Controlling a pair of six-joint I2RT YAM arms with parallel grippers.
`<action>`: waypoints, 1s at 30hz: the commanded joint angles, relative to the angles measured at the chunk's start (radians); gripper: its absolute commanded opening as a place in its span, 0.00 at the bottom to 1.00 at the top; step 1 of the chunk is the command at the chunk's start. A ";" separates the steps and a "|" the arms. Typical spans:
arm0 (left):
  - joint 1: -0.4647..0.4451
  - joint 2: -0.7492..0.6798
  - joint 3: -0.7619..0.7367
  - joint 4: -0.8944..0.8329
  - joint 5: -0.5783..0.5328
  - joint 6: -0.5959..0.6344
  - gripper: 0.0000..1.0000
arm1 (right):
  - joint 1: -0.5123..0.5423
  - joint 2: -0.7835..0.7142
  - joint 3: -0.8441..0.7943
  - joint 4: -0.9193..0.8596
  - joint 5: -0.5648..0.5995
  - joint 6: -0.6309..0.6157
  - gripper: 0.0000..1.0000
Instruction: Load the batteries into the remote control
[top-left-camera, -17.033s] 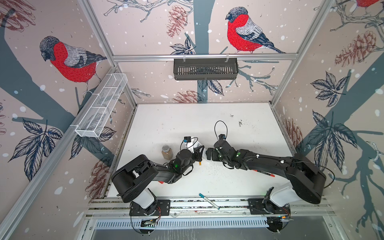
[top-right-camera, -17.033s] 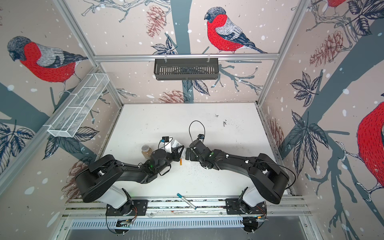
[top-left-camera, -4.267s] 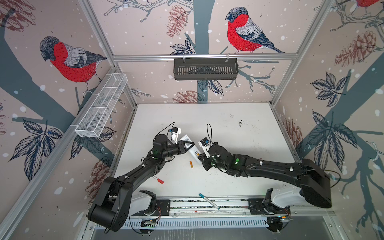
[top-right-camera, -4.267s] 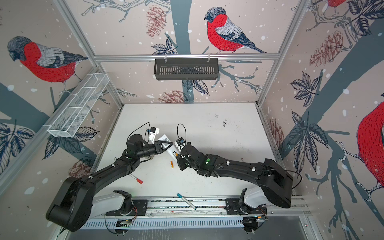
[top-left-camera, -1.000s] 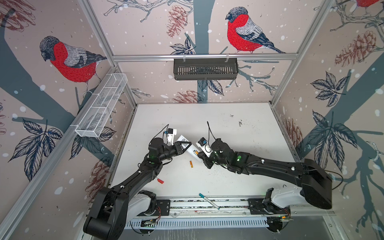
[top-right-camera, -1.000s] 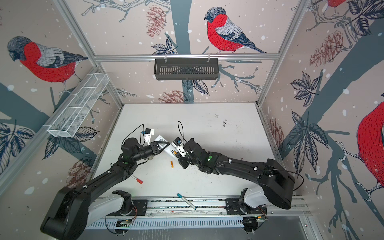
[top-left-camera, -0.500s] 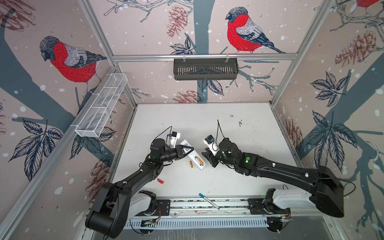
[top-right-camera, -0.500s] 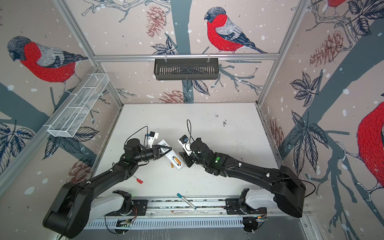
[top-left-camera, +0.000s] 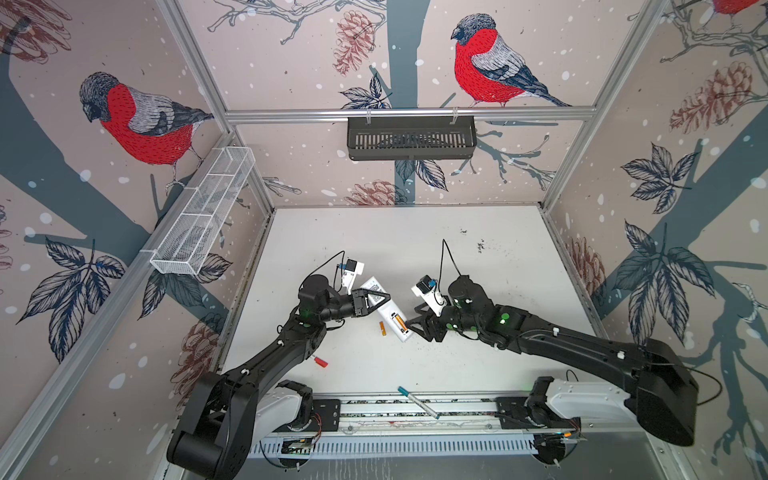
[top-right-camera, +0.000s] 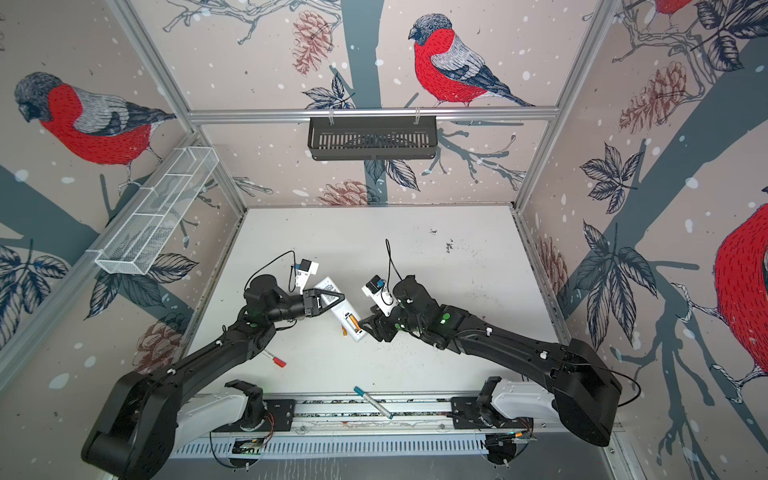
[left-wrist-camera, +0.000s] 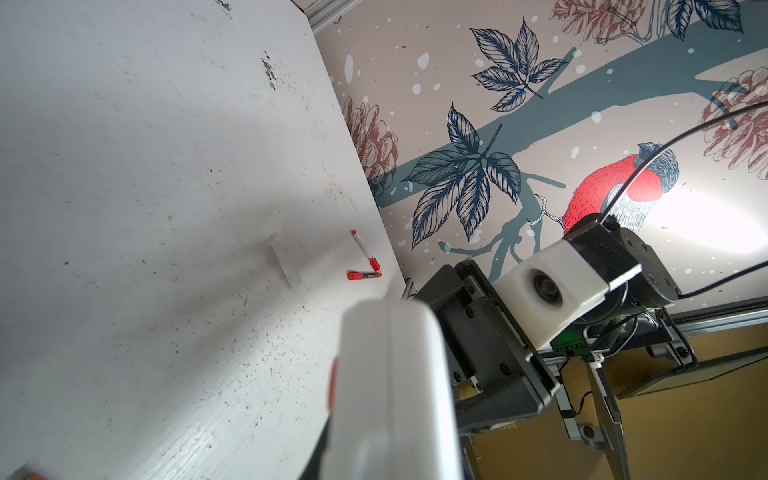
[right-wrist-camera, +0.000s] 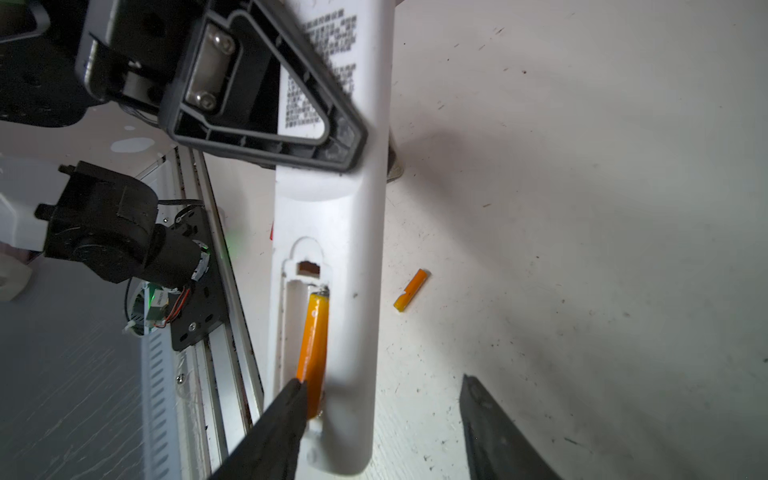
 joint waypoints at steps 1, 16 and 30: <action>-0.011 -0.007 0.009 0.064 0.024 0.020 0.00 | -0.001 -0.007 -0.004 0.044 -0.071 0.014 0.60; -0.041 -0.032 0.011 0.071 0.024 0.025 0.00 | -0.035 0.061 -0.015 0.084 -0.142 0.040 0.27; -0.038 -0.091 0.146 -0.392 -0.173 0.315 0.00 | -0.038 0.041 -0.010 0.062 -0.074 0.042 0.57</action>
